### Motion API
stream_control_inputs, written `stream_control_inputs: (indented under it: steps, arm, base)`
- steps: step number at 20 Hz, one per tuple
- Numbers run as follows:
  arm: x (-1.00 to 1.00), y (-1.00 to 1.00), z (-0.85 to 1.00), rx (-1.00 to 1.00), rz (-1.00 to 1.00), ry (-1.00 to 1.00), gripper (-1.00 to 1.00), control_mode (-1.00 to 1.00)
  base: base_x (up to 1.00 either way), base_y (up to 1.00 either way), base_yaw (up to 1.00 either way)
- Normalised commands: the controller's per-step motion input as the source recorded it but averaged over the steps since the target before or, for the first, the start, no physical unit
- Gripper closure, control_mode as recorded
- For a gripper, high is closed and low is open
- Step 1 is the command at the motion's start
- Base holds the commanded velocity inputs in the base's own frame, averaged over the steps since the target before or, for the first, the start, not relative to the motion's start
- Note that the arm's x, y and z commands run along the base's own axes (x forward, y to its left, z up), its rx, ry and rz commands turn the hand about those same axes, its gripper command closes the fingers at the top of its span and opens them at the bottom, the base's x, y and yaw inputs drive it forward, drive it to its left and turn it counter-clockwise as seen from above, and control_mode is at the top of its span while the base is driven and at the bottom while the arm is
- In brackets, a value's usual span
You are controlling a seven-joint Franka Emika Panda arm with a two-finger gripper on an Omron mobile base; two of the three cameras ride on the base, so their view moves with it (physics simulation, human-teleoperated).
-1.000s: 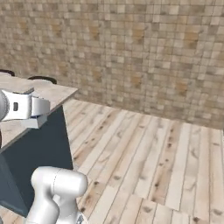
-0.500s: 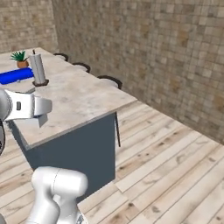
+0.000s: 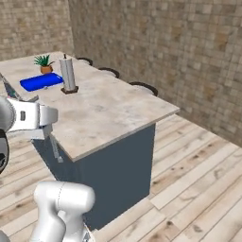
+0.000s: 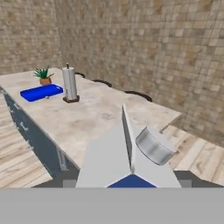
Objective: Take out the milk from the fridge and place it on the tray on the counter. Then take the sugar cube near the tray and place it in the tray.
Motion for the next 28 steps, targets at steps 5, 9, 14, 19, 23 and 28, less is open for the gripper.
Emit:
stream_control_inputs:
  steps: [5,9,14,19,23,28]
  arm:
    - [0.00,0.00,0.00,0.00,0.00,0.00,1.00,1.00]
    - [0.00,0.00,0.00,0.00,0.00,0.00,1.00,1.00]
    - [0.00,0.00,0.00,0.00,0.00,0.00,1.00,1.00]
    - [0.00,0.00,0.00,0.00,0.00,0.00,1.00,1.00]
    - [0.00,0.00,0.00,0.00,0.00,0.00,1.00,1.00]
    - [0.00,0.00,0.00,0.00,0.00,0.00,1.00,1.00]
  base:
    - [0.48,0.83,0.24]
    - [0.49,0.70,0.59]
    - [0.31,0.97,0.42]
    - [0.89,0.14,0.16]
    - [1.00,-0.16,0.06]
    - [0.90,0.93,-0.19]
